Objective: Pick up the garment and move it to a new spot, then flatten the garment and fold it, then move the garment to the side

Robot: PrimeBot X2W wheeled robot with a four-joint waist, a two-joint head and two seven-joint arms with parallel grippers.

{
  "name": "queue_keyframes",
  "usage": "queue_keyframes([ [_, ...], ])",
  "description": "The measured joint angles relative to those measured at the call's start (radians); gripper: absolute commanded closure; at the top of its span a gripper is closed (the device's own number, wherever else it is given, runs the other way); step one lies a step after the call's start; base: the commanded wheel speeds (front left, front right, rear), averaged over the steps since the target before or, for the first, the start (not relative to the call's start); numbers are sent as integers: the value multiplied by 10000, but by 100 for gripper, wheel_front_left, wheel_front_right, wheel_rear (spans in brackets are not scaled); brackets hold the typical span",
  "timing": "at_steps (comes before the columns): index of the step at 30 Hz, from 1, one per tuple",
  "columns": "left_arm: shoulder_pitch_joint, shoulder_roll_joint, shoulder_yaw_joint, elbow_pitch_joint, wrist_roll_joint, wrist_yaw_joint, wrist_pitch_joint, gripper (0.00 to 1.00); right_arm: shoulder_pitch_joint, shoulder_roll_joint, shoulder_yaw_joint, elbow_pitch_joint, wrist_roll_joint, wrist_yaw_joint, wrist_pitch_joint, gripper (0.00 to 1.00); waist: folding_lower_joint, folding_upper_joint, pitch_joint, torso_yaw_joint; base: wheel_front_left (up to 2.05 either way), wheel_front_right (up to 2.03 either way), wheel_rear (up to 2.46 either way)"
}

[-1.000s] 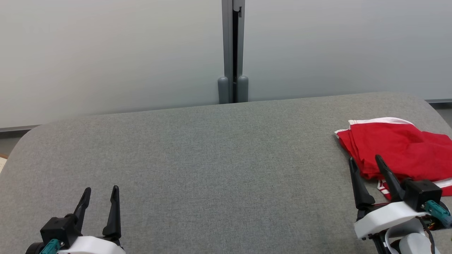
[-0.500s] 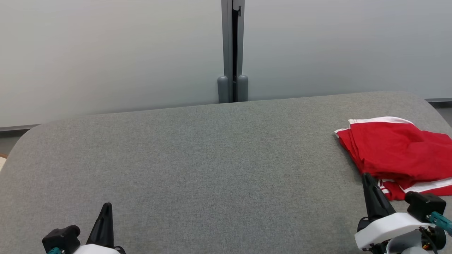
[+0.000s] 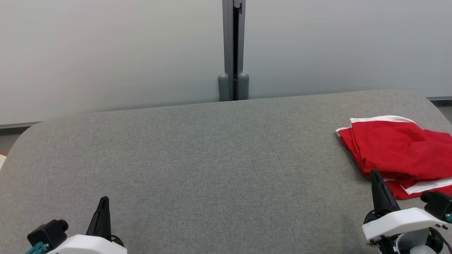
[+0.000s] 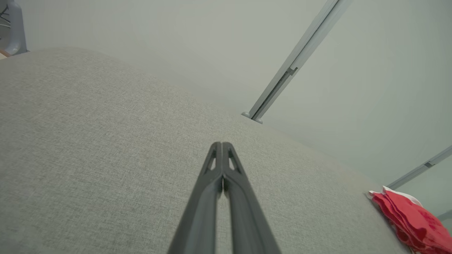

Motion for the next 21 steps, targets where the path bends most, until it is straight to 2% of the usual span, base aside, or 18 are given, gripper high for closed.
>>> queue_keyframes([
  [21, -301, -360, 683, -119, -2408, -422, 748, 100, -1, 247, -546, -297, 2761, -2, 616, 100, 0, 0, 127, 43, 0, 0, 0],
])
